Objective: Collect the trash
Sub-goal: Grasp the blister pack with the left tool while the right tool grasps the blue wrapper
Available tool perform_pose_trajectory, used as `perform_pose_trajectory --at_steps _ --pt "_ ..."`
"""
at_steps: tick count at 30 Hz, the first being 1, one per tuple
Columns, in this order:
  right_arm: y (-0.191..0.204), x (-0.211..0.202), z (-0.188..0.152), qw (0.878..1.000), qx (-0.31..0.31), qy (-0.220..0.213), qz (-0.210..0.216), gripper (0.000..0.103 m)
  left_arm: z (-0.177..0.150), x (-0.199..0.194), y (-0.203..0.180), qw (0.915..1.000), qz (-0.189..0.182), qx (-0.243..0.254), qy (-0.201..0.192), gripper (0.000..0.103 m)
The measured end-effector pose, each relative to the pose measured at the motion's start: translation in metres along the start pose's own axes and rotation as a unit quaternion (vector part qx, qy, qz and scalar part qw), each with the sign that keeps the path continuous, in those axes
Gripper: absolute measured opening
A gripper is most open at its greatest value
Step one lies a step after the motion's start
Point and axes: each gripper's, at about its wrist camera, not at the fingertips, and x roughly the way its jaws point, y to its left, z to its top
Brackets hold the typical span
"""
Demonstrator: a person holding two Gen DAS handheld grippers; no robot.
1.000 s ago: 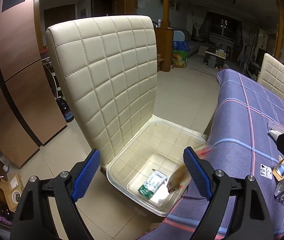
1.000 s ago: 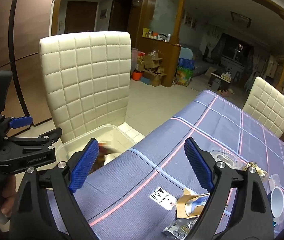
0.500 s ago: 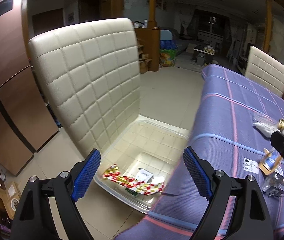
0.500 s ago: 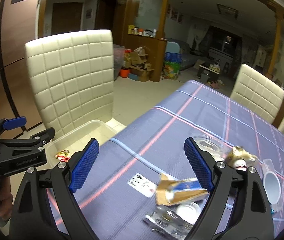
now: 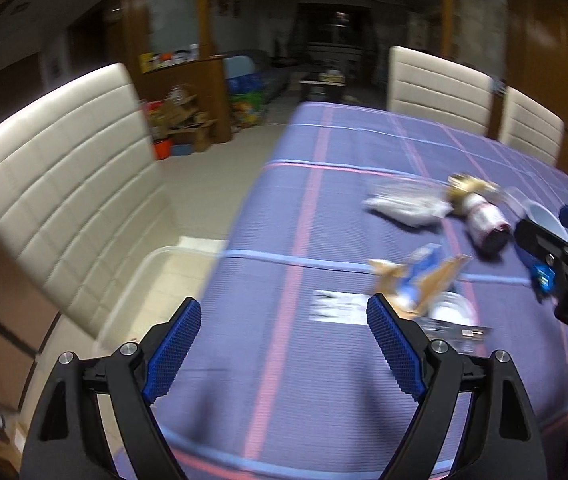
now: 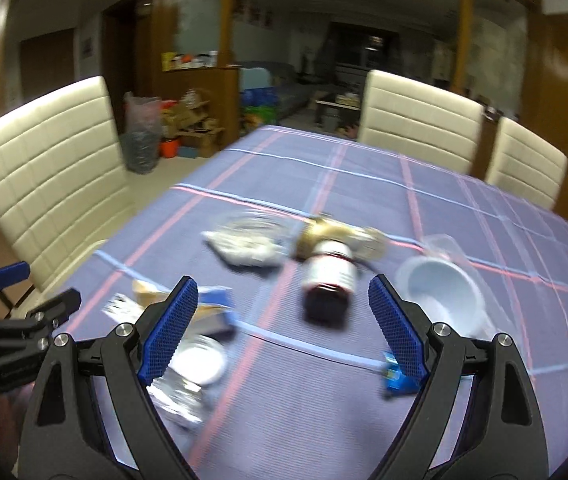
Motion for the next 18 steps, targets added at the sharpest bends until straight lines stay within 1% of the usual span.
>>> perform_pose_trajectory --at_steps 3,6,9,12,14,18 --pt "-0.021 -0.003 -0.009 0.999 0.004 0.002 -0.033 0.087 -0.002 0.000 -0.026 0.9992 -0.034 0.022 0.002 0.083" --pt "-0.043 -0.003 -0.017 0.999 0.026 0.012 -0.043 0.087 -0.008 0.000 -0.053 0.9971 -0.056 0.051 0.012 0.083" --pt "-0.061 -0.001 -0.025 0.998 0.046 0.025 -0.046 0.087 -0.015 0.002 -0.072 0.9940 -0.080 0.069 0.027 0.083" --pt "-0.070 0.001 -0.032 0.997 0.055 0.032 -0.047 0.087 -0.019 0.007 -0.084 0.9926 -0.078 0.084 0.039 0.083" --pt "-0.073 0.003 -0.035 0.997 0.056 0.038 -0.046 0.087 -0.022 0.012 -0.090 0.9926 -0.066 0.090 0.048 0.083" --pt "-0.075 0.011 -0.041 0.996 0.055 0.056 -0.040 0.087 -0.020 0.024 -0.089 0.9926 -0.049 0.080 0.076 0.083"
